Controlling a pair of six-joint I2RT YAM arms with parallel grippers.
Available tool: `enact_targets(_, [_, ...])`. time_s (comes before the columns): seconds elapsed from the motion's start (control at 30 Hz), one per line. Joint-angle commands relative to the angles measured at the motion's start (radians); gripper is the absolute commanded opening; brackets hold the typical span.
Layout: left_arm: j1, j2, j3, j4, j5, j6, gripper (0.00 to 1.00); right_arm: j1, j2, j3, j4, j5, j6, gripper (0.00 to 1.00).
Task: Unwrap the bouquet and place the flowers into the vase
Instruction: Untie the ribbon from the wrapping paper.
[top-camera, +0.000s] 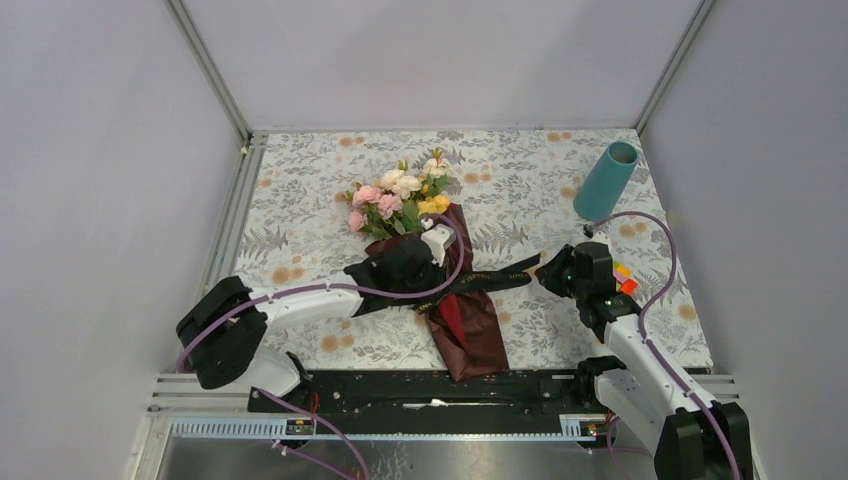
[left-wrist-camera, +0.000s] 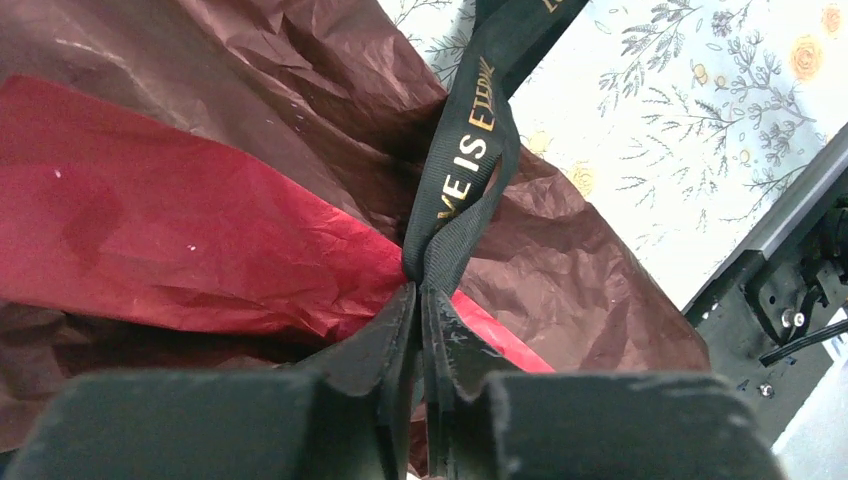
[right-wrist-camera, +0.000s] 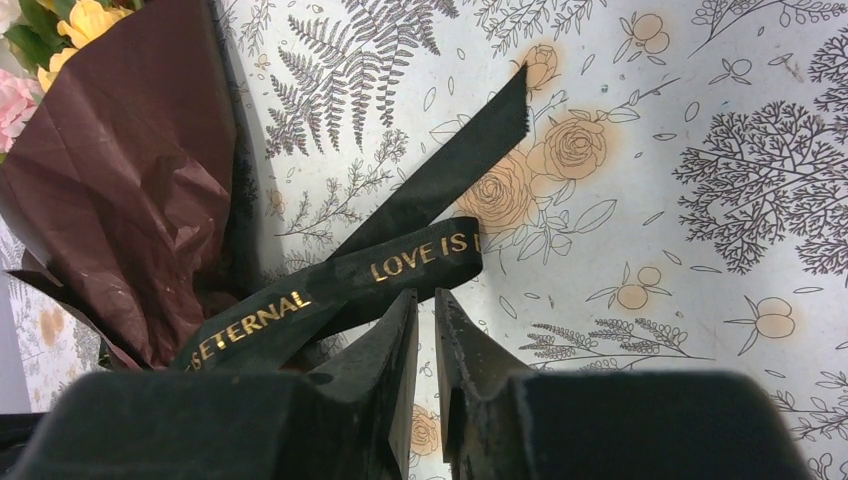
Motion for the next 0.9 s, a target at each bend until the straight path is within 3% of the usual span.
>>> enact_targets(0.0, [-0.015,-0.022,0.006,0.029,-0.065,-0.019,0.05,-0.004,0.018,-0.007,0.042,-0.012,-0.008,0.18])
enact_targets(0.07, [-0.014,-0.054,0.000,0.029,-0.092,-0.034,0.00,-0.004,0.032,0.004,0.044,-0.017,-0.011,0.18])
enact_targets(0.4, [-0.011,-0.210,-0.044,-0.009,-0.236,-0.116,0.00,-0.004,0.092,0.061,0.021,-0.037,-0.042,0.18])
enact_targets(0.87, [0.092,-0.458,-0.276,-0.046,-0.266,-0.215,0.00,-0.003,0.066,0.099,-0.021,-0.156,-0.089,0.20])
